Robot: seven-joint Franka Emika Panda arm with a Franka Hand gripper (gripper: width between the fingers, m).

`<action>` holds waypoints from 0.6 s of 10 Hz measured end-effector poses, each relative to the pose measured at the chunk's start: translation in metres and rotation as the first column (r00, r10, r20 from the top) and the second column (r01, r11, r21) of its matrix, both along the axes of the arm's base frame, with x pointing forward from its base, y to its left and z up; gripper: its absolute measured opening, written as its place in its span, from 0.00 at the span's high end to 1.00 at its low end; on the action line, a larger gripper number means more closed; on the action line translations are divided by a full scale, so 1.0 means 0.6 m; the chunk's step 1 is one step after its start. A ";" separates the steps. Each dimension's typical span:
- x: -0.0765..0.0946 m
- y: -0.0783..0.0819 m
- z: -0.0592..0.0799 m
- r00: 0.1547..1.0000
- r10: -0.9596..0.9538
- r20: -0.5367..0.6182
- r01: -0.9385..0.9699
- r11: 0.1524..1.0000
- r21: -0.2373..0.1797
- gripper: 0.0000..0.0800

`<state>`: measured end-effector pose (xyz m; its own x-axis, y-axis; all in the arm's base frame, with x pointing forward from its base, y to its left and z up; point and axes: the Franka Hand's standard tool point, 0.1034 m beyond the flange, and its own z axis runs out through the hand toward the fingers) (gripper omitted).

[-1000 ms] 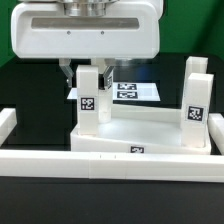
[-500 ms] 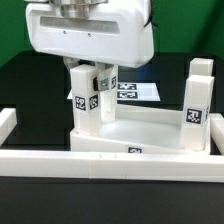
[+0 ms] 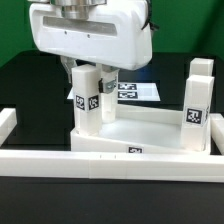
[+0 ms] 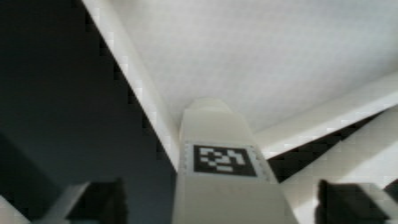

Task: Assemble desk

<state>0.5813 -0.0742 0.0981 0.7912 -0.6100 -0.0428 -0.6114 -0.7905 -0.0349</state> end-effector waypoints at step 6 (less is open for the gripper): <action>0.002 -0.009 0.005 0.726 0.687 -0.007 -0.687 0.726 -0.034 0.19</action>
Offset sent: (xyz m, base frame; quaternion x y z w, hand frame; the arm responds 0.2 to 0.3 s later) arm 0.0064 0.0035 0.0055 0.0003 0.0009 -0.3421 0.9397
